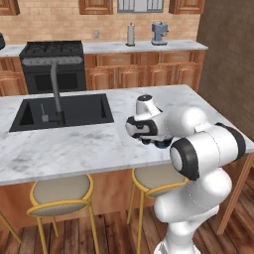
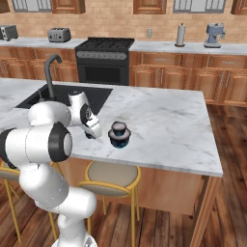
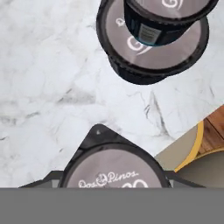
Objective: Stack the yogurt containers by placing the smaller containers on top of the larger containers.
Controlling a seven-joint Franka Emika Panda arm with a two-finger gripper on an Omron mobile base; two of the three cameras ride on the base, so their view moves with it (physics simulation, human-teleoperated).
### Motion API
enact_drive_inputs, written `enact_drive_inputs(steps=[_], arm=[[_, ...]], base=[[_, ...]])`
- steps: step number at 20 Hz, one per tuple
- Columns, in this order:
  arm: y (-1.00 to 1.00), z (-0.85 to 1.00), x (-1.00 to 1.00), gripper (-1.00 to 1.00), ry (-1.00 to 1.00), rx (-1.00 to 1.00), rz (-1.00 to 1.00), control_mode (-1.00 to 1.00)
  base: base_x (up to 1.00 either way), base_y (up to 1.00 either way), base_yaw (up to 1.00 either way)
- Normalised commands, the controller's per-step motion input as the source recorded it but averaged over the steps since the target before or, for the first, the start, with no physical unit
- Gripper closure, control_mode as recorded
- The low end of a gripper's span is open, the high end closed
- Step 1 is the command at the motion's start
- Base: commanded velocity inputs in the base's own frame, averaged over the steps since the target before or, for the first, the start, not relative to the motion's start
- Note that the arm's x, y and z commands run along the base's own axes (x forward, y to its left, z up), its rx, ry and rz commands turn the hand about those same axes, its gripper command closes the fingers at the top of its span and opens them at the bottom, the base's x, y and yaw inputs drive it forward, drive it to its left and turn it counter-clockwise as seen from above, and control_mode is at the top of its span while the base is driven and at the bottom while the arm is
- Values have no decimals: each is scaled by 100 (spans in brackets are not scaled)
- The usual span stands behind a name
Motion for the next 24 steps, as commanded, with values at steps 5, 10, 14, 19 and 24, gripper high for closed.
enact_drive_inputs(steps=[5,10,14,19,24], arm=[[3,77,-12,100,39,-2,-10,-100],[-1,57,-14,100,31,0,-8,-100],[-8,46,-23,100,15,0,-4,-100],[-32,22,-42,100,-6,0,-1,-100],[-52,0,-55,100,-30,0,0,-100]], base=[[0,0,0],[0,0,0],[0,0,0],[0,0,0],[0,0,0]])
